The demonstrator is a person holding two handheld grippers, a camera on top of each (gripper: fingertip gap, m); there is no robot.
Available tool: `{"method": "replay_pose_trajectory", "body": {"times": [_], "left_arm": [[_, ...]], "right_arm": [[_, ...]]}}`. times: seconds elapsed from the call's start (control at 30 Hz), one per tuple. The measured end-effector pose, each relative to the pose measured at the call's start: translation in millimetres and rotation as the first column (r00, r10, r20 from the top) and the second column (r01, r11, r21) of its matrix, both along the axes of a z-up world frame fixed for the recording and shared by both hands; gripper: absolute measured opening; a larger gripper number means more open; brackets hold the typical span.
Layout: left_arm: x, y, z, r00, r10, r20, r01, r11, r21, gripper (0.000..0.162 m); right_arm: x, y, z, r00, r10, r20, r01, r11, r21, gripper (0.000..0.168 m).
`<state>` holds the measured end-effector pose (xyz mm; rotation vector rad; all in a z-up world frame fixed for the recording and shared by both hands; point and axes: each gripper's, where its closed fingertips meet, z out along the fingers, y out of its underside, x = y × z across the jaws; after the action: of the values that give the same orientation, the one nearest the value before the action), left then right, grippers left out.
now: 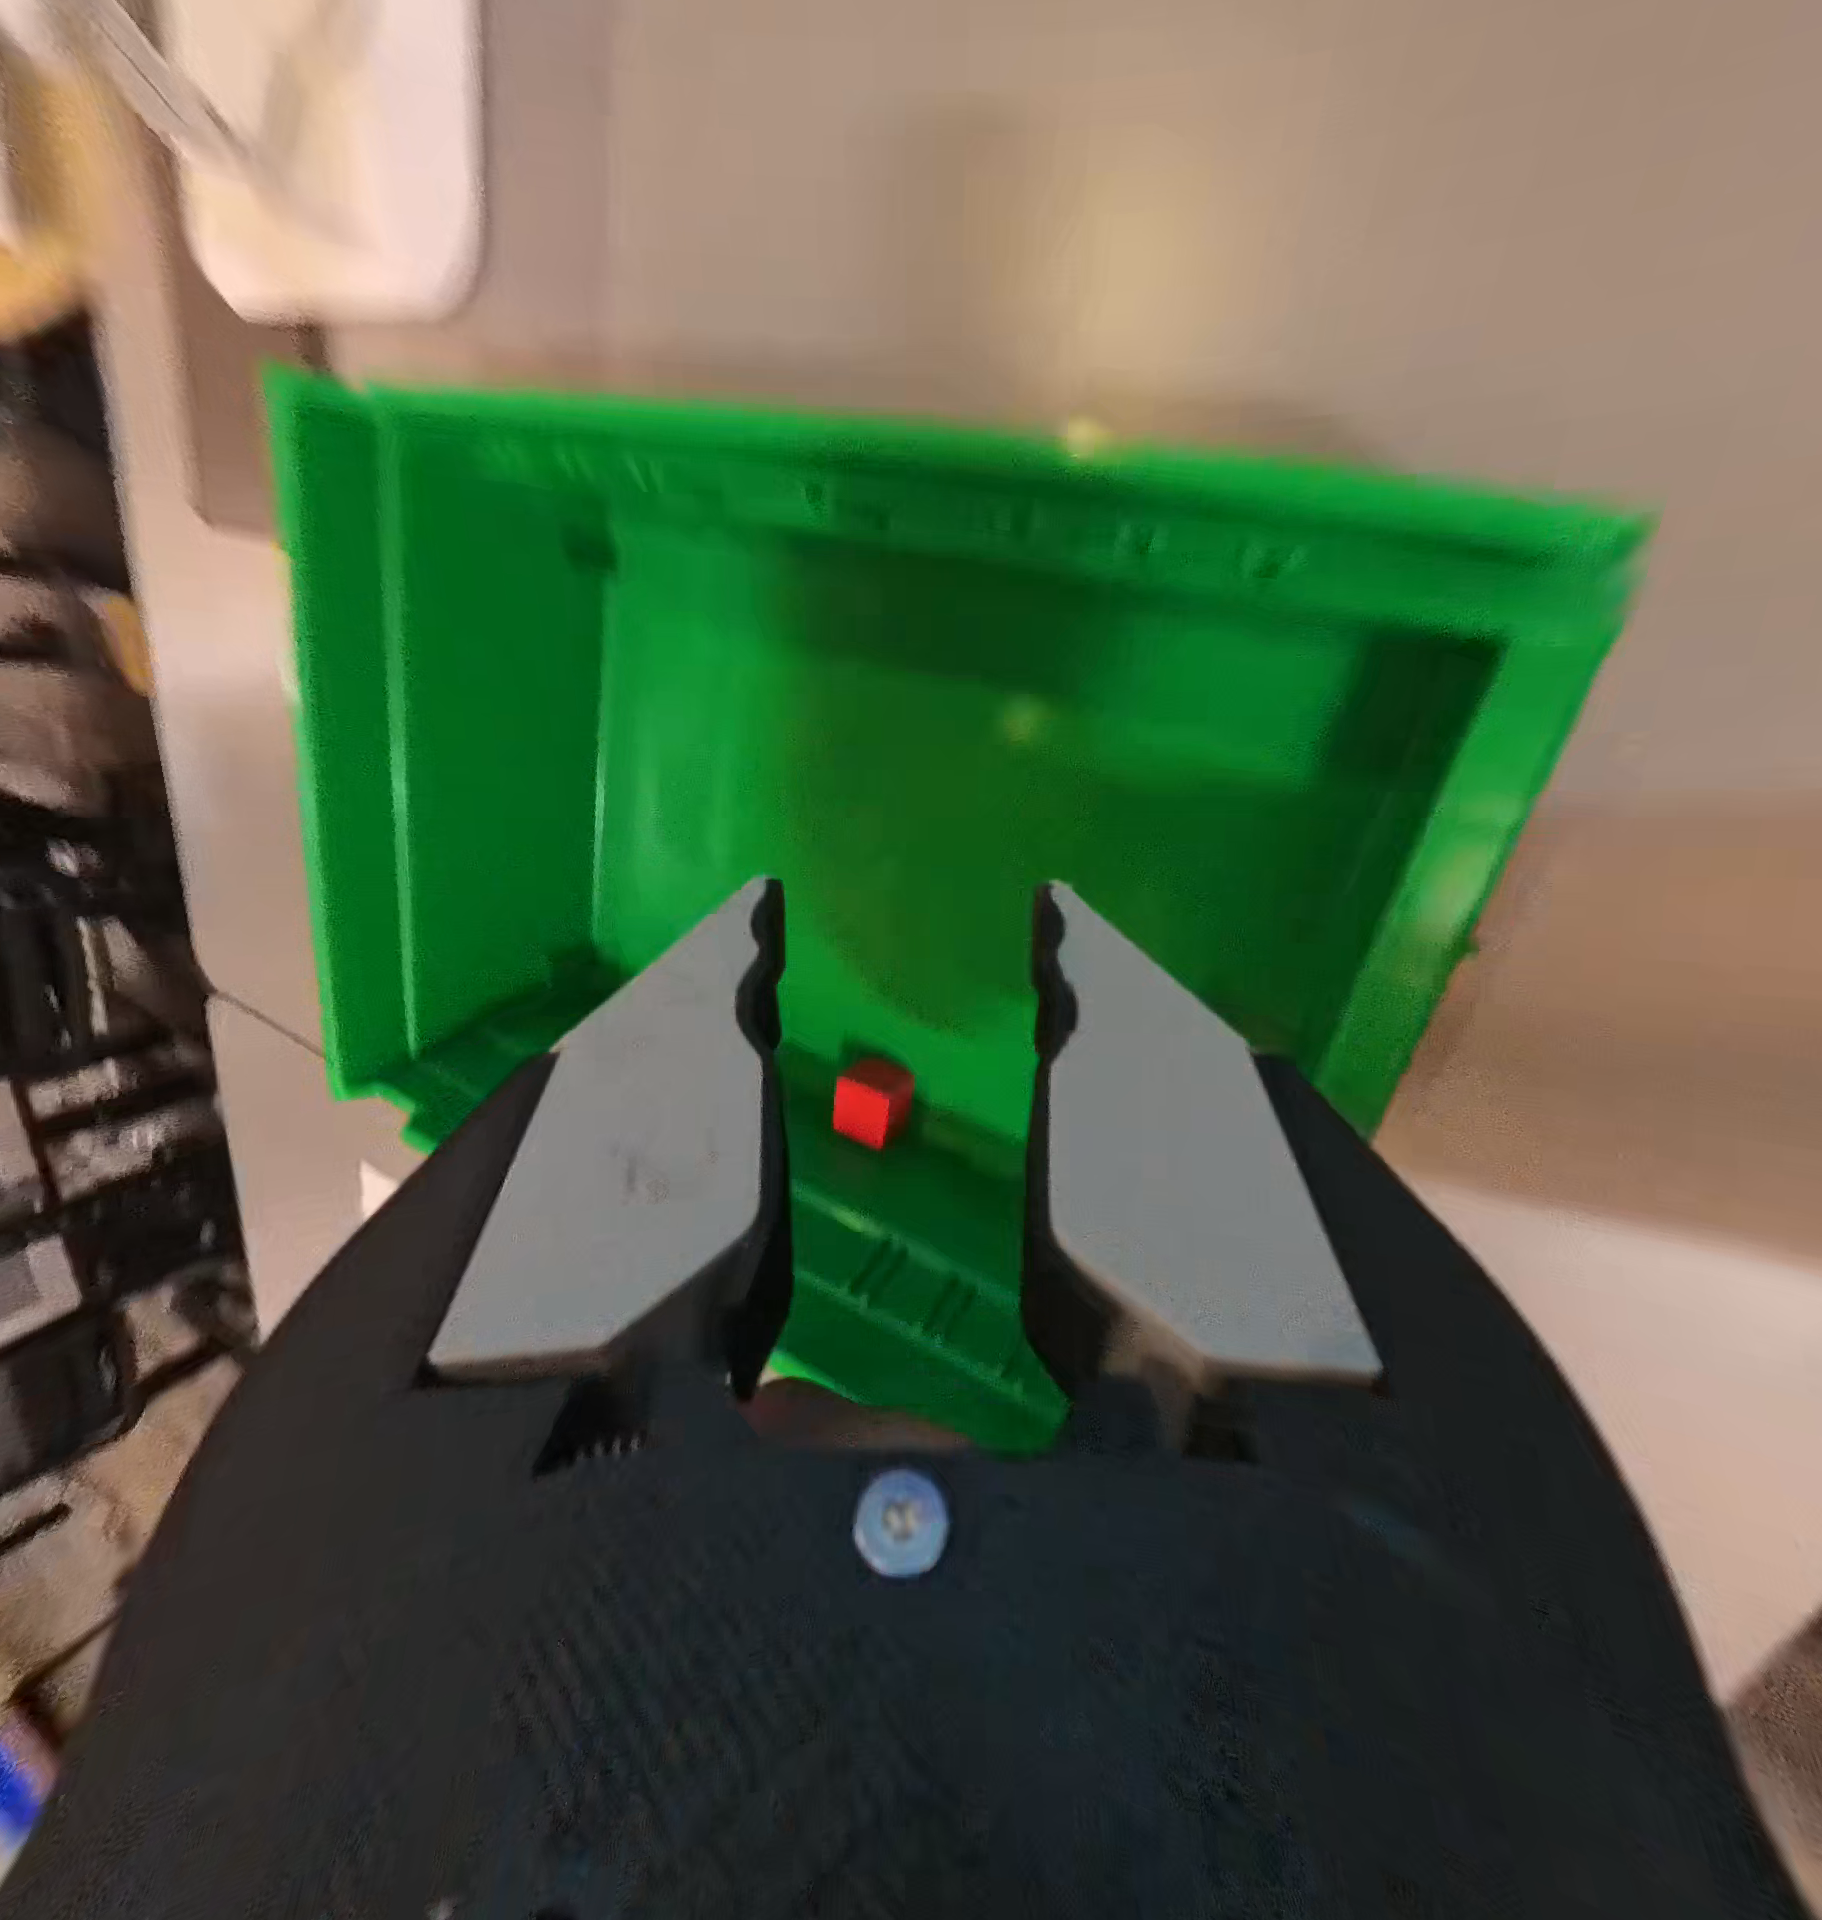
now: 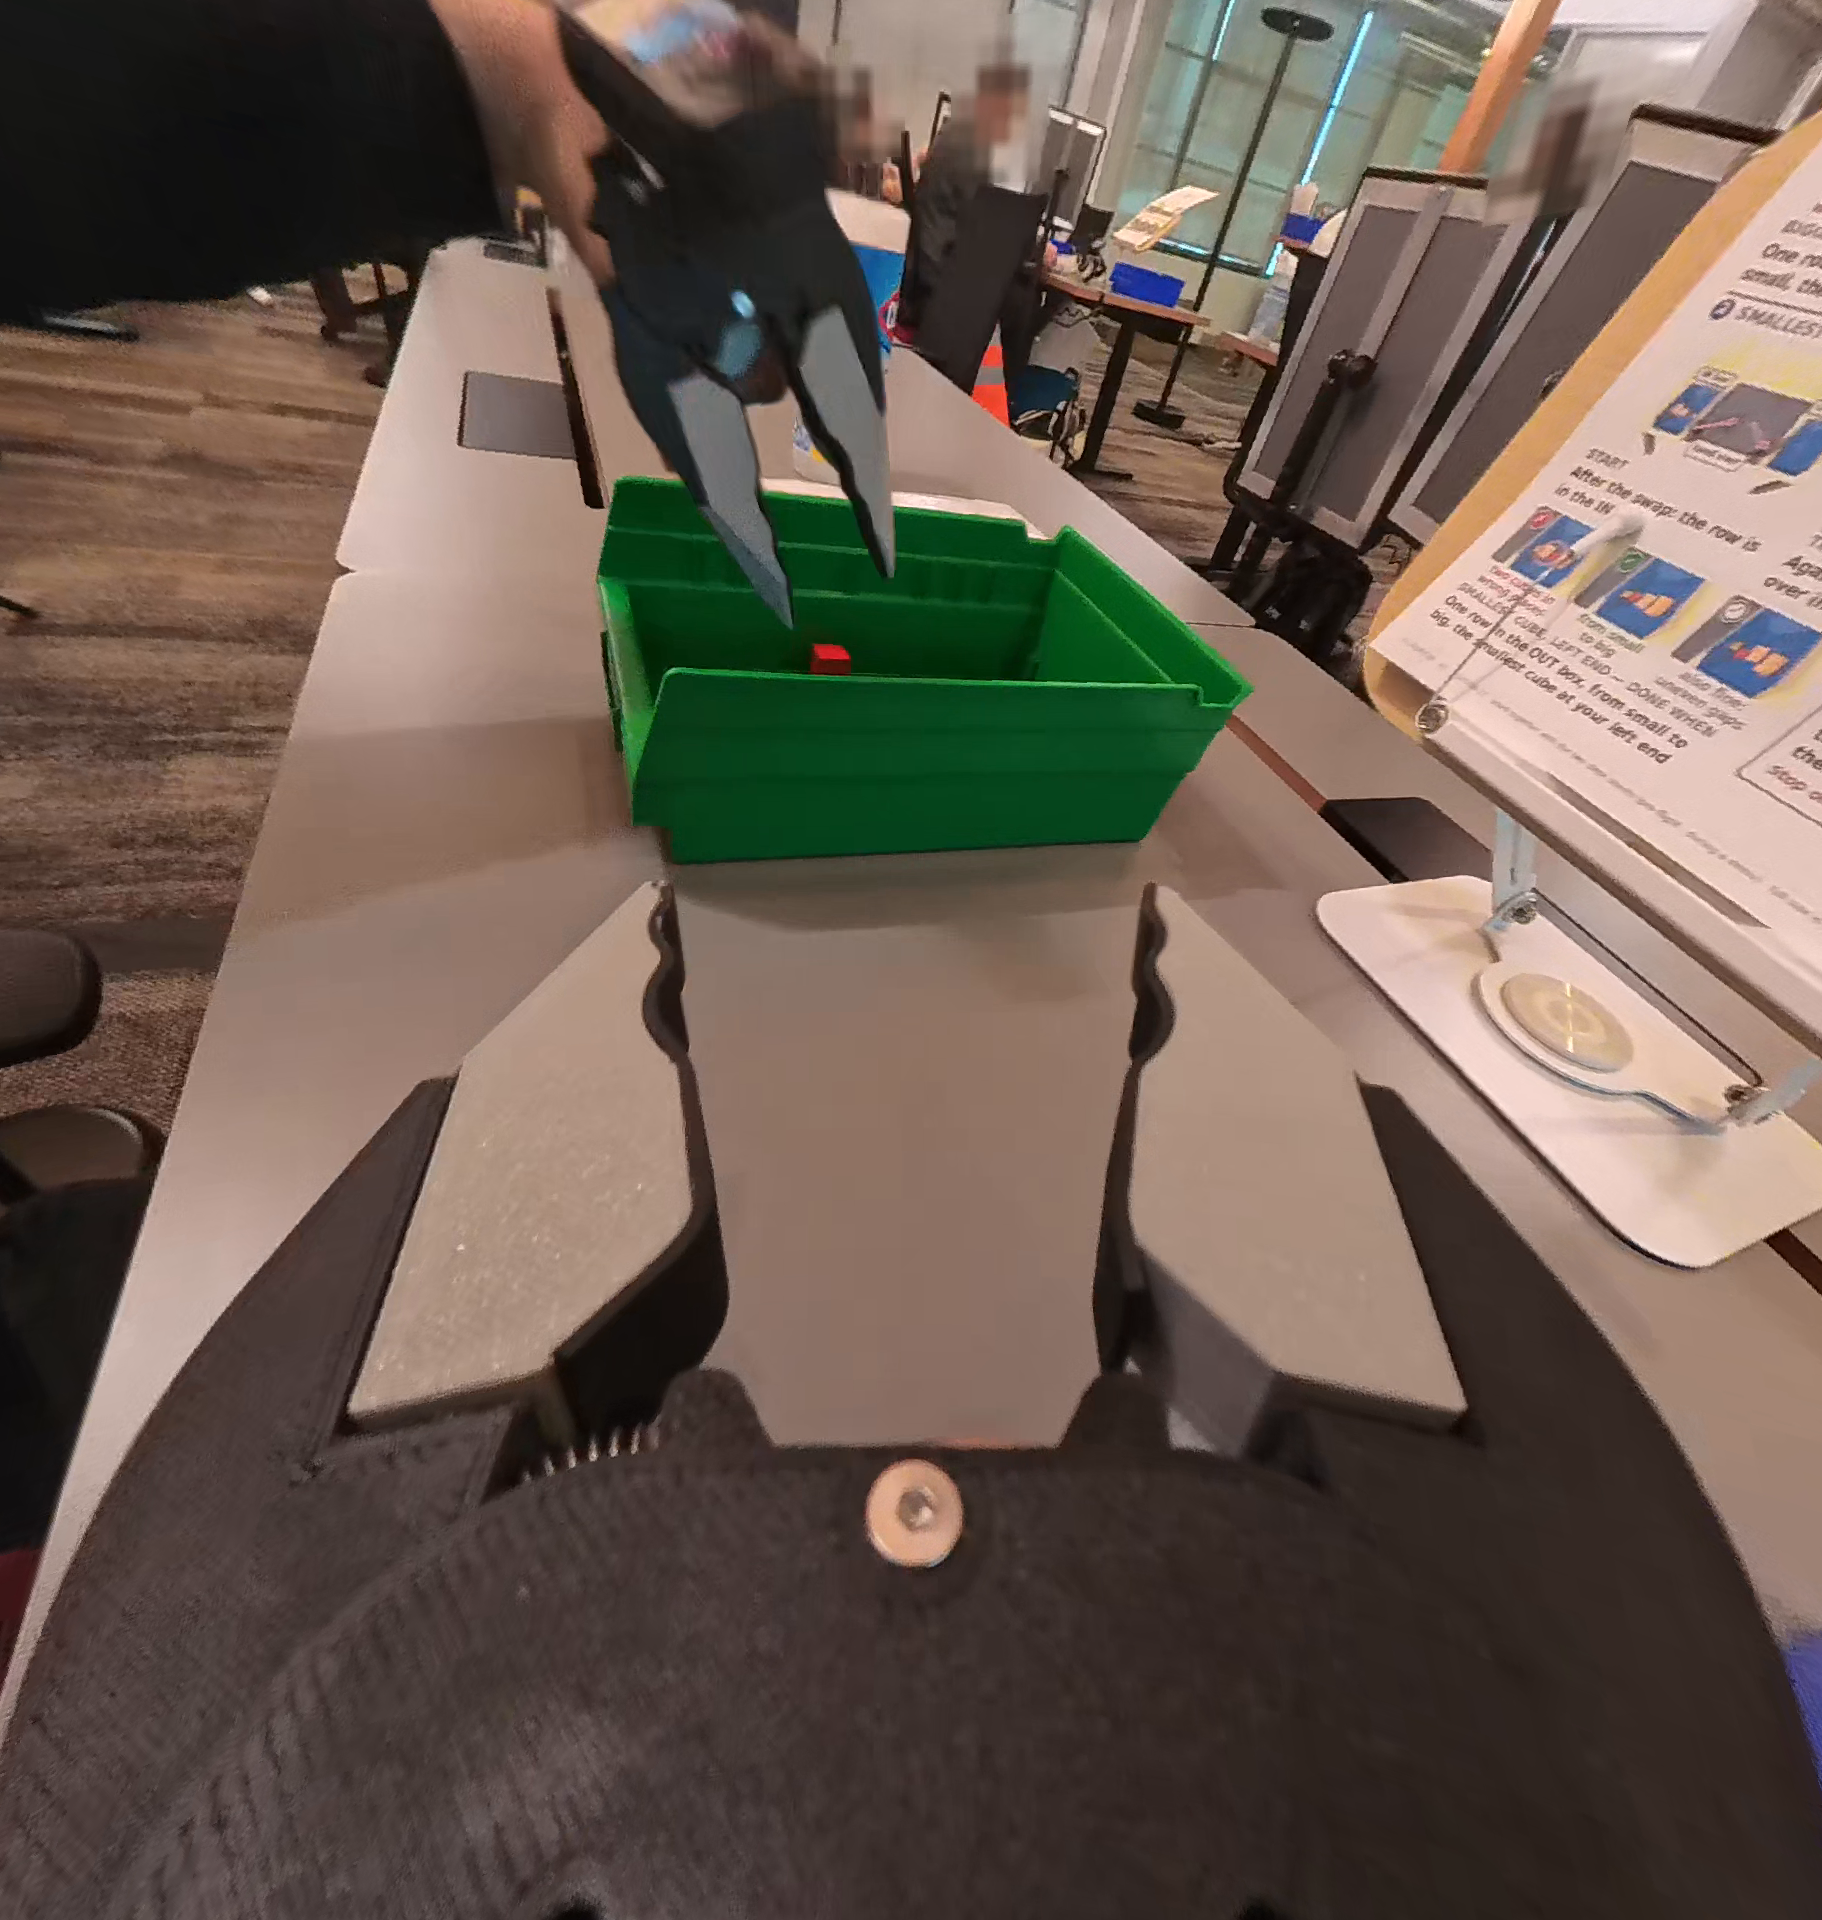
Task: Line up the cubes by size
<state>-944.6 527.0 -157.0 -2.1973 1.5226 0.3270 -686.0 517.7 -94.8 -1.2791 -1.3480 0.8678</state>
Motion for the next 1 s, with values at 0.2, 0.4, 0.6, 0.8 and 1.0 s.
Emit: {"method": "replay_pose_trajectory", "body": {"times": [0.2,0.4,0.6,0.8,1.0], "left_arm": [[-75,-3,-55,0.924,0.036,-0.382,-0.146,0.954,-0.262,0.059],[-101,10,-82,0.861,-0.002,-0.508,-0.180,0.934,-0.310,0.060],[-126,12,-92,0.785,-0.022,-0.619,-0.264,0.892,-0.366,0.042],[-121,19,-93,0.798,-0.004,-0.603,-0.269,0.893,-0.362,0.020],[-83,45,-60,0.929,0.131,-0.347,-0.189,0.972,-0.140,0.020]], "right_arm": [[-6,-5,-12,0.999,0.002,0.047,-0.003,0.999,0.037,0.083],[-8,-14,-12,0.998,0.031,0.052,-0.033,0.998,0.049,0.081],[-6,-18,-6,0.998,0.052,0.029,-0.054,0.998,0.046,0.079],[-5,-16,-9,0.998,0.046,0.045,-0.048,0.997,0.059,0.077],[-8,-10,-21,0.995,0.034,0.094,-0.037,0.999,0.024,0.076]]}}
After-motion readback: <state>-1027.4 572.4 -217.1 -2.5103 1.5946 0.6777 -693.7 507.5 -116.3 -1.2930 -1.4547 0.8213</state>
